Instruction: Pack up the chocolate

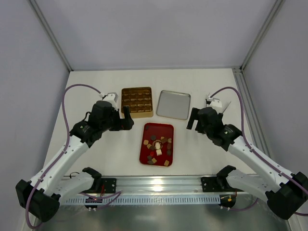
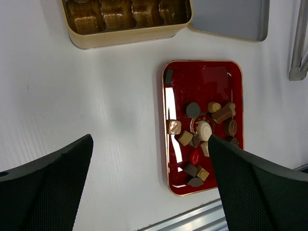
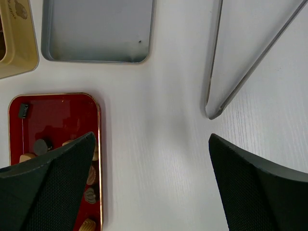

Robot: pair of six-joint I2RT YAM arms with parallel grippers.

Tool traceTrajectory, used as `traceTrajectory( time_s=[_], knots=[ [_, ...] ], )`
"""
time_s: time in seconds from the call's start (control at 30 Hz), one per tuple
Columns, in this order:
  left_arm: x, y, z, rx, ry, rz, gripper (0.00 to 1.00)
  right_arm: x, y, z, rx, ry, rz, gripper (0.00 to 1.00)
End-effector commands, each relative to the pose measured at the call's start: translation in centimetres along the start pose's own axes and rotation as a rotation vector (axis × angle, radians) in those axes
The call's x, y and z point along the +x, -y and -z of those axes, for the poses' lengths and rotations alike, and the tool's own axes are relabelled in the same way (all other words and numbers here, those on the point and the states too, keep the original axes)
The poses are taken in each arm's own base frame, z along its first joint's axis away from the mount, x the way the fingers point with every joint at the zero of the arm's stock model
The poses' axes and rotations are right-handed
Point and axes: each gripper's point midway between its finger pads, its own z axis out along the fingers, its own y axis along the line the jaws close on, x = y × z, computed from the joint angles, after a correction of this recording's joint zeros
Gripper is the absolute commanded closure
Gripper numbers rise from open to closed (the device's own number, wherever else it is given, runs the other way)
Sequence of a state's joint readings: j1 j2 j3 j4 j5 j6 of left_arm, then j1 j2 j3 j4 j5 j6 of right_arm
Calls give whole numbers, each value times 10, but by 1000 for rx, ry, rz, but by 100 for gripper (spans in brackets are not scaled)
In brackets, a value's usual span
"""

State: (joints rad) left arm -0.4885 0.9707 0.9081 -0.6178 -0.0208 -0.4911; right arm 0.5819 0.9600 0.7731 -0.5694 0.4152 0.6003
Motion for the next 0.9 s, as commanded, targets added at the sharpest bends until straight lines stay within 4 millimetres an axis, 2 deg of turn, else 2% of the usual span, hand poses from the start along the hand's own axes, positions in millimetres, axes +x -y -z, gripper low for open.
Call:
traceTrajectory(
  time_s=[0.0,0.27,0.57,0.7,0.87],
  knots=[
    [-9,6,0,31,37,14,0,-10,-2,5,-12,31,-31,0],
    [-5,13,2,77,25,11,0,-18,6,1,37,2,-7,0],
    [-2,13,3,77,12,7,0,-22,47,-39,147,-77,-87,0],
    [-2,13,3,81,10,9,0,-22,53,-54,151,-82,-121,0],
    [0,13,4,82,4,9,0,-12,70,-75,222,-120,-153,0]
  ],
)
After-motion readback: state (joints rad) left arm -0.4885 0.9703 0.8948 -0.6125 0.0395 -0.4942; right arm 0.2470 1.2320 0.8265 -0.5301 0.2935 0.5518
